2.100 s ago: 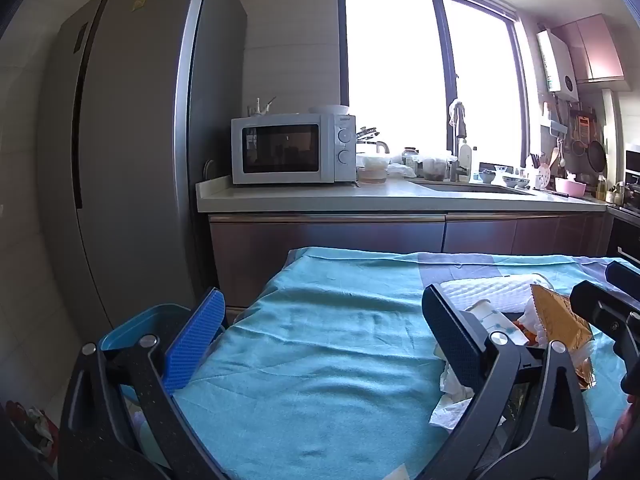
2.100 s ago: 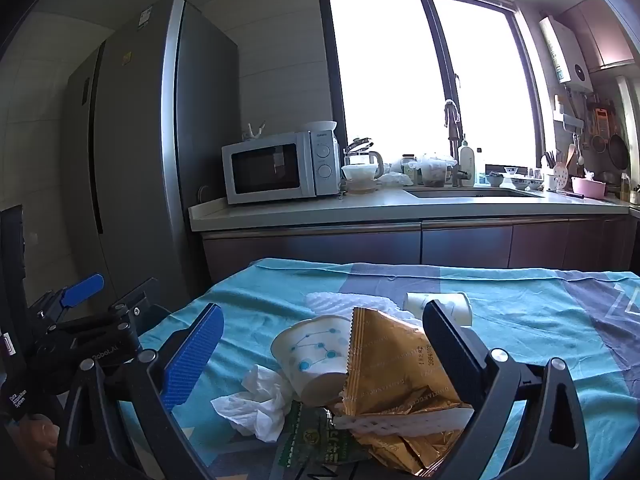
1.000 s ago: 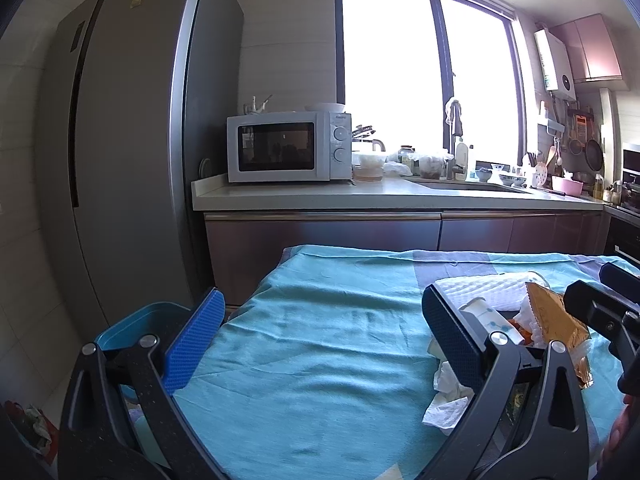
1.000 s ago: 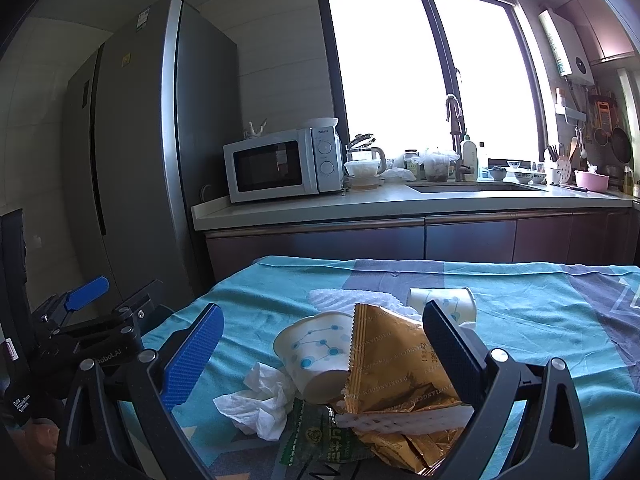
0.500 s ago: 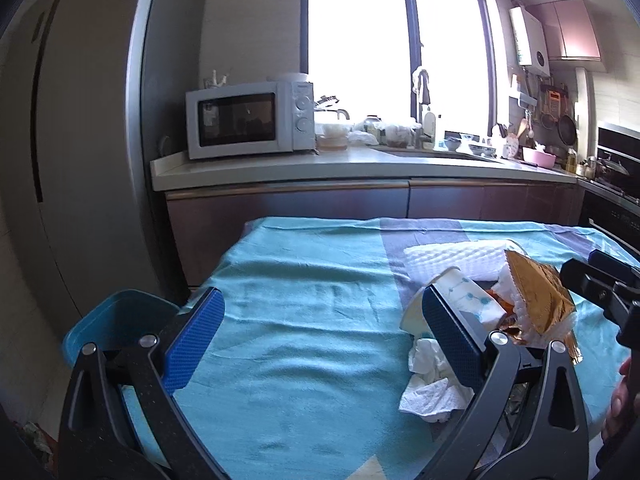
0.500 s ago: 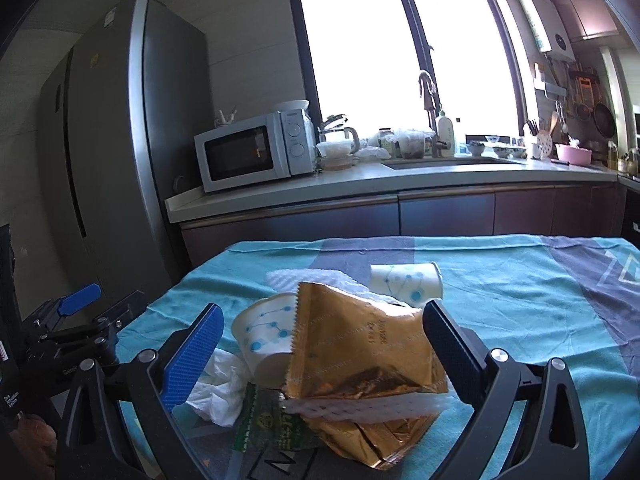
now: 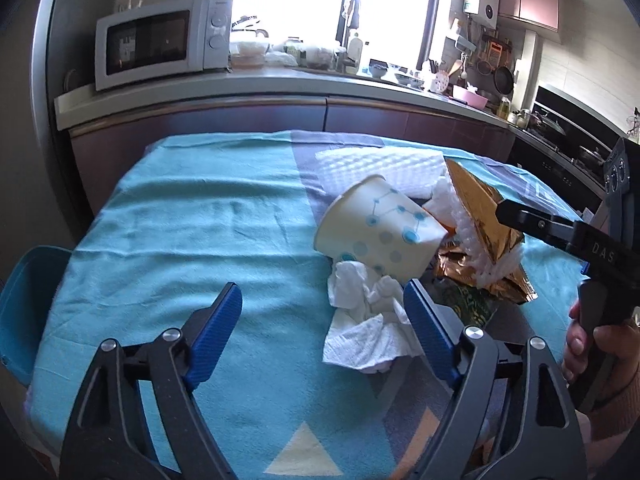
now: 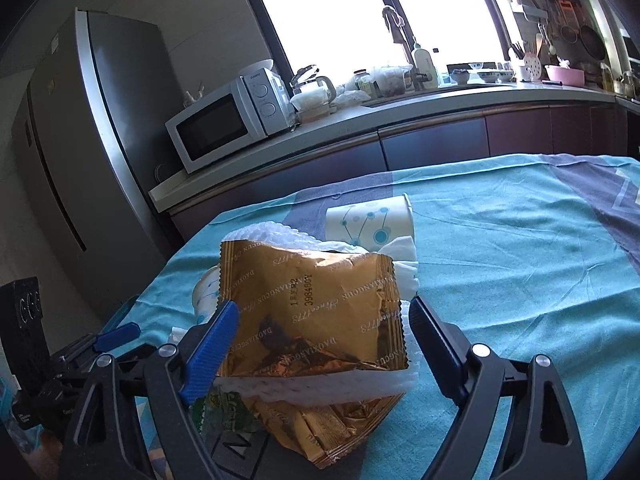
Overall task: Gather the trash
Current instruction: 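Grasp the white tissue with the left gripper while the right gripper grasps the gold wrapper, then carry the tissue and gold wrapper over the teal bin with both grippers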
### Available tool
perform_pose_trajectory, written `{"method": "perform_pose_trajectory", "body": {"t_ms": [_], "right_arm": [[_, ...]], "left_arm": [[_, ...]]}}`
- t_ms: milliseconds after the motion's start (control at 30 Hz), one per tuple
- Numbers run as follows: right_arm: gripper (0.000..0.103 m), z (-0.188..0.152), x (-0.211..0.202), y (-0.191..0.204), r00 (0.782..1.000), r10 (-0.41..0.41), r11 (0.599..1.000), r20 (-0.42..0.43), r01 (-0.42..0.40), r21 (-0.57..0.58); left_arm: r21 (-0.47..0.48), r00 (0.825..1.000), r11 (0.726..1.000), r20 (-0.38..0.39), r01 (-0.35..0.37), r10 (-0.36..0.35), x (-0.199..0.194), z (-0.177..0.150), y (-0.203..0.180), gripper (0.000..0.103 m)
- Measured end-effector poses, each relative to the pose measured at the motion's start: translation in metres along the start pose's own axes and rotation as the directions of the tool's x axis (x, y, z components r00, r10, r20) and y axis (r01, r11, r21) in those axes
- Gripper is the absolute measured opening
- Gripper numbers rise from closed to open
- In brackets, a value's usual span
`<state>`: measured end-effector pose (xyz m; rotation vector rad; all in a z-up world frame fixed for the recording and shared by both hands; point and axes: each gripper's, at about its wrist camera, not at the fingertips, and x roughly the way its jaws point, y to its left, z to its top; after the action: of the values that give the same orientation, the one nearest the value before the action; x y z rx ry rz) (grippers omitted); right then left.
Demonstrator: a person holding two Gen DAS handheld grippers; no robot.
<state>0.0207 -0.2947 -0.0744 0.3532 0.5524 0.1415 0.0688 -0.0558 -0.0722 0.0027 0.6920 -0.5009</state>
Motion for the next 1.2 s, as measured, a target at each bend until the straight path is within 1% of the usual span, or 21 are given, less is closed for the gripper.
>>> {"method": "perform_pose_trajectory", "body": {"t_ms": [33, 67, 100, 133, 167, 200, 233, 333, 367, 400, 433, 467, 500, 567, 733, 833, 1000, 1200], "right_arm": [[0.076, 0.0, 0.001, -0.001, 1.0, 0.004, 1.0, -0.003, -0.004, 0.002], [0.074, 0.0, 0.001, -0.001, 1.0, 0.01, 1.0, -0.005, -0.01, 0.005], [0.07, 0.0, 0.001, -0.003, 1.0, 0.016, 1.0, -0.008, -0.016, 0.011], [0.068, 0.0, 0.0, -0.004, 1.0, 0.022, 1.0, -0.01, -0.022, 0.019], [0.067, -0.001, 0.0, -0.006, 1.0, 0.027, 0.999, -0.011, -0.027, 0.028], [0.06, -0.002, 0.0, -0.007, 0.999, 0.036, 0.999, -0.012, -0.036, 0.034], [0.049, -0.002, -0.001, -0.007, 0.999, 0.046, 0.998, -0.014, -0.045, 0.036], [0.035, -0.003, -0.003, -0.007, 0.999, 0.048, 0.998, -0.014, -0.048, 0.031], [0.032, -0.003, -0.004, -0.007, 0.998, 0.056, 0.998, -0.007, -0.056, 0.031], [0.027, -0.003, -0.006, -0.007, 0.998, 0.066, 0.997, -0.003, -0.065, 0.03], [0.023, -0.003, -0.007, -0.006, 0.997, 0.072, 0.997, -0.004, -0.072, 0.025], [0.022, -0.003, -0.008, -0.005, 0.997, 0.075, 0.997, -0.003, -0.075, 0.021], [0.019, -0.003, -0.01, -0.005, 0.997, 0.081, 0.997, 0.002, -0.081, 0.018], [0.017, -0.002, -0.013, -0.001, 0.996, 0.092, 0.996, 0.012, -0.093, 0.005], [0.01, 0.003, -0.023, 0.008, 0.991, 0.126, 0.992, 0.035, -0.125, -0.02], [0.008, 0.008, -0.031, 0.018, 0.986, 0.156, 0.987, 0.055, -0.153, -0.045], [0.008, 0.018, -0.042, 0.038, 0.974, 0.214, 0.974, 0.078, -0.207, -0.088], [0.008, 0.028, -0.046, 0.066, 0.956, 0.28, 0.953, 0.088, -0.267, -0.14]], "left_arm": [[-0.01, 1.0, 1.0, -0.023, 0.018, -0.018, 0.004, -0.001, 0.001, 0.075], [-0.022, 0.998, 0.999, -0.043, 0.035, -0.036, 0.004, -0.001, 0.002, 0.073], [-0.028, 0.997, 0.998, -0.058, 0.05, -0.052, 0.008, -0.002, 0.003, 0.068], [-0.034, 0.996, 0.998, -0.07, 0.06, -0.062, 0.011, -0.002, 0.004, 0.064], [-0.047, 0.994, 0.996, -0.081, 0.072, -0.076, 0.014, -0.003, 0.006, 0.062], [-0.058, 0.993, 0.995, -0.084, 0.084, -0.089, 0.013, -0.003, 0.004, 0.057], [-0.065, 0.991, 0.993, -0.09, 0.096, -0.101, 0.015, -0.003, 0.004, 0.048], [-0.082, 0.985, 0.989, -0.112, 0.123, -0.131, 0.019, -0.003, 0.005, 0.037], [-0.088, 0.983, 0.987, -0.117, 0.134, -0.144, 0.02, -0.003, 0.006, 0.034], [-0.092, 0.981, 0.986, -0.119, 0.142, -0.152, 0.021, -0.003, 0.006, 0.027], [-0.093, 0.98, 0.985, -0.12, 0.146, -0.157, 0.02, -0.002, 0.006, 0.023], [-0.092, 0.98, 0.984, -0.117, 0.15, -0.16, 0.019, -0.001, 0.005, 0.019], [-0.087, 0.981, 0.985, -0.111, 0.15, -0.159, 0.018, 0.0, 0.004, 0.011], [-0.08, 0.983, 0.986, -0.1, 0.148, -0.155, 0.014, 0.002, 0.002, 0.008], [-0.086, 0.986, 0.985, -0.065, 0.15, -0.156, -0.002, 0.006, 0.005, 0.007], [-0.09, 0.988, 0.985, -0.038, 0.145, -0.149, -0.012, 0.0, 0.015, 0.007], [-0.104, 0.991, 0.986, 0.007, 0.133, -0.133, -0.04, 0.005, 0.033, 0.007], [-0.128, 0.994, 0.987, 0.064, 0.097, -0.09, -0.074, 0.004, 0.058, 0.007]]}}
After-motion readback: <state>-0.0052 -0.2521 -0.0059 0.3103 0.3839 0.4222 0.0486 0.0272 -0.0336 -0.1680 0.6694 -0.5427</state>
